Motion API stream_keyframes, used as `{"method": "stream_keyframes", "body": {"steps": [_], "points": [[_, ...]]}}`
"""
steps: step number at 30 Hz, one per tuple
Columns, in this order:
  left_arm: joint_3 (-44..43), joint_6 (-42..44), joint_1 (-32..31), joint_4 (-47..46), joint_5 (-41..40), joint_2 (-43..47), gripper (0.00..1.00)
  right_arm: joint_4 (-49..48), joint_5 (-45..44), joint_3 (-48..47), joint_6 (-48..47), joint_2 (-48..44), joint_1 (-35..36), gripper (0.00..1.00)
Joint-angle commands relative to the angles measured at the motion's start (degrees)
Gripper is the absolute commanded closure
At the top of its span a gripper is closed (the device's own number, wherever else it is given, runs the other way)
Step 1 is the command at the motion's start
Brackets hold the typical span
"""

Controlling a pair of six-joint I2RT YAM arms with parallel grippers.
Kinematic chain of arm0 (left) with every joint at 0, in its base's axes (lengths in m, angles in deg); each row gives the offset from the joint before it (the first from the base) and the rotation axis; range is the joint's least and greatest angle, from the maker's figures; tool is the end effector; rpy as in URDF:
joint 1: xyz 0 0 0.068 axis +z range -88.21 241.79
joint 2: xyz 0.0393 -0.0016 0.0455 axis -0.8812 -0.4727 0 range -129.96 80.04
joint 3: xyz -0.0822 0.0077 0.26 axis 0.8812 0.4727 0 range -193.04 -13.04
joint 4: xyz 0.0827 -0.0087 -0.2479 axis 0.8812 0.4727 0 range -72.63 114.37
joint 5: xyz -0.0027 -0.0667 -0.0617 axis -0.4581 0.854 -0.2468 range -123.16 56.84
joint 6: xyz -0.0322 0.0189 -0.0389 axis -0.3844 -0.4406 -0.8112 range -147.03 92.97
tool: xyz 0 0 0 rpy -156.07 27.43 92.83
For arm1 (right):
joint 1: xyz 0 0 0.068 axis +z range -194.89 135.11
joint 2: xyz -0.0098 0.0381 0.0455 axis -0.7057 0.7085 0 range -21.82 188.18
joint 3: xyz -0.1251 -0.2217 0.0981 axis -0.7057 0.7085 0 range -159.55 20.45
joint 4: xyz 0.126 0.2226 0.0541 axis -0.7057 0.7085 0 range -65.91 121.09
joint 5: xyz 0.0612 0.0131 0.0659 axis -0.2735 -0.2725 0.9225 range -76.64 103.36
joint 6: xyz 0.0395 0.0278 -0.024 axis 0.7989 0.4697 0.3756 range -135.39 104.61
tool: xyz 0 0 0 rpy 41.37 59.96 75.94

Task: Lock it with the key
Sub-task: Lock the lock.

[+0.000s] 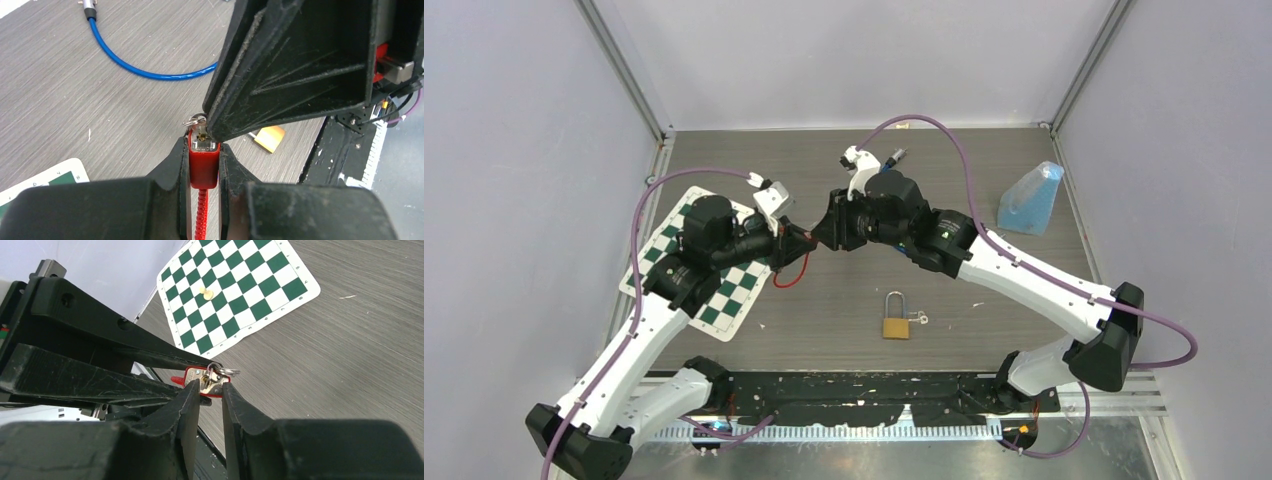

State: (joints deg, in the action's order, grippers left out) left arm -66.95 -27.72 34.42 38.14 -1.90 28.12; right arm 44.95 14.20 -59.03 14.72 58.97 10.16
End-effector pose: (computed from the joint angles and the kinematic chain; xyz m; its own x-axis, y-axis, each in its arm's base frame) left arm 0.1681 -0.1079 0.3562 -0.2960 0.1416 -0.9446 0.8258 0.5350 -0.1785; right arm 0.1860 0.2670 0.3870 -0.6021 0.0142 -0.7983 -0.6071 0.6411 0.4694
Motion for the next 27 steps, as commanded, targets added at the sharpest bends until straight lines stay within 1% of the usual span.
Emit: {"method": "stream_keyframes", "body": {"steps": [1,5,8,10,12,13,15,18,22,24,27], "points": [[-1.9,2.7,-0.3,-1.6,5.3,2.2,1.00,-3.2,1.4,-3.2,-0.5,0.3,0.3,0.70],[-1.6,3.1,-0.3,-1.4,5.6,2.4,1.00,-4.3,1.9,-2.7,-0.3,0.0,0.3,0.70],[-1.6,3.0,-0.3,-1.5,5.6,2.6,1.00,-4.5,3.1,-2.6,-0.3,0.2,0.3,0.74],[-1.7,3.1,-0.3,-1.5,5.5,2.8,1.00,-4.7,3.9,-2.5,-0.3,0.3,0.3,0.79],[-1.6,3.1,-0.3,-1.4,5.5,3.0,1.00,-5.1,4.4,-2.1,-0.4,0.1,0.3,0.87],[-1.6,3.1,-0.3,-1.5,5.5,2.9,1.00,-5.4,4.6,-1.6,-0.6,0.0,0.3,0.92],[-1.7,3.4,-0.3,-1.2,5.6,3.1,1.00,-6.0,5.0,-0.8,-1.5,-0.5,0.3,0.94],[-2.3,3.5,-0.3,-0.6,6.3,3.0,1.00,-8.7,7.3,1.7,-3.1,-2.2,0.2,0.95],[-4.0,3.9,-0.3,1.0,10.0,2.8,1.00,-17.3,11.7,7.6,-6.6,-5.8,-0.2,0.95],[-4.2,3.9,-0.3,1.5,12.1,2.6,1.00,-19.8,13.0,11.1,-8.8,-7.6,-0.3,0.95],[-4.6,4.0,-0.3,2.6,15.2,2.4,1.00,-26.1,16.0,14.3,-12.5,-9.9,-0.8,0.95]]}}
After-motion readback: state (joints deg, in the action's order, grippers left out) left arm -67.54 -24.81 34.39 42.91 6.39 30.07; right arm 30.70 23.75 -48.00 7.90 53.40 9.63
